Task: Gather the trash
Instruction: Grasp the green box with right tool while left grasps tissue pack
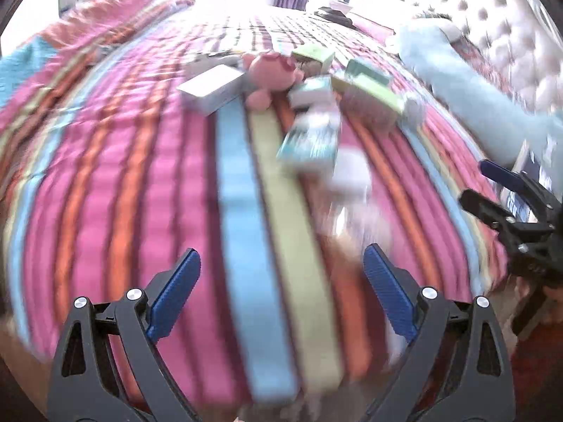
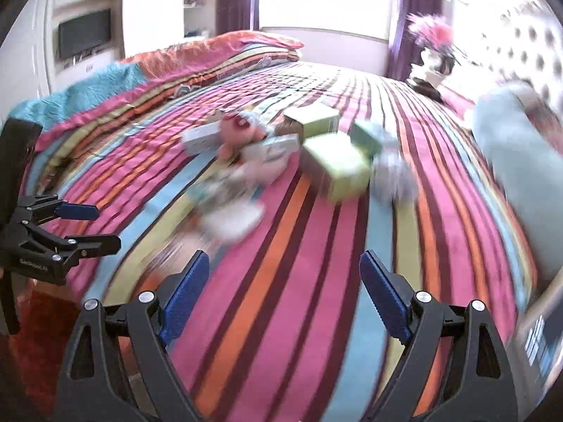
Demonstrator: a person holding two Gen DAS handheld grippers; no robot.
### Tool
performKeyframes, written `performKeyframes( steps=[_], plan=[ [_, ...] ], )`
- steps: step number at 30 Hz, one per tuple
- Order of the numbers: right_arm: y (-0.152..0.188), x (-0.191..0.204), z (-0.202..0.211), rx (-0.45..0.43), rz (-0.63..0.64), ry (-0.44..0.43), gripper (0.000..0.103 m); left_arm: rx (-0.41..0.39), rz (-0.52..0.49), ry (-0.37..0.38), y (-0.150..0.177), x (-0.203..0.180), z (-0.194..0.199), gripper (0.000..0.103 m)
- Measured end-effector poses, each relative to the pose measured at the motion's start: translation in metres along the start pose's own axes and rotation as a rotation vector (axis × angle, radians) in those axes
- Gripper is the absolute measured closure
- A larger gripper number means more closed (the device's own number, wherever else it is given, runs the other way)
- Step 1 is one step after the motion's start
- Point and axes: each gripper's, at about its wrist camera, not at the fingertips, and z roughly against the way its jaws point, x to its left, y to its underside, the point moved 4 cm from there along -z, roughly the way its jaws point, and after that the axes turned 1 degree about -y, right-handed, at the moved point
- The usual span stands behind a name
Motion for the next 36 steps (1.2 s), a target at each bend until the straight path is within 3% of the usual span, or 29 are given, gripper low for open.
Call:
performKeyframes(
  steps=[4,8,15,18,21,23,26,30,36],
  plan=[
    [-0.043,-0.017,-0.045,0.047,0.104,0.059,0.020,0.044,-0.014,0.005,-0.046,-0.016,-0.050,0.012],
    [-0.054,-0.036,-0.085,0.124,0.093,0.015,0.020,0.090,-0.005,-0.017,-0.065,-0.017,-0.086,0.012],
    [-0.058,-0.038,-0.121,0.169,0.138,-0.009,0.020,0.071,-0.022,-0.067,-0.080,-0.017,-0.106,0.012],
    [-0.064,-0.035,-0.132,0.178,0.179,0.040,0.020,0.039,-0.013,-0.080,-0.081,-0.017,-0.107,0.012],
    [-0.065,-0.040,-0.141,0.219,0.115,0.004,0.033,0.017,-0.010,-0.062,-0.077,-0.017,-0.105,0.020],
    [-0.063,-0.039,-0.138,0.221,0.085,0.017,0.037,-0.005,0.016,-0.077,-0.078,-0.012,-0.100,0.055],
    [-0.060,-0.036,-0.127,0.200,0.051,0.022,0.042,0.001,0.022,-0.051,-0.077,-0.004,-0.099,0.055],
    [-0.058,-0.034,-0.103,0.146,-0.025,-0.001,0.043,-0.022,0.020,-0.088,-0.071,-0.004,-0.090,0.055],
    [-0.056,-0.036,-0.064,0.082,-0.079,0.013,0.044,-0.093,0.033,-0.075,-0.058,0.005,-0.048,0.055]
  ],
)
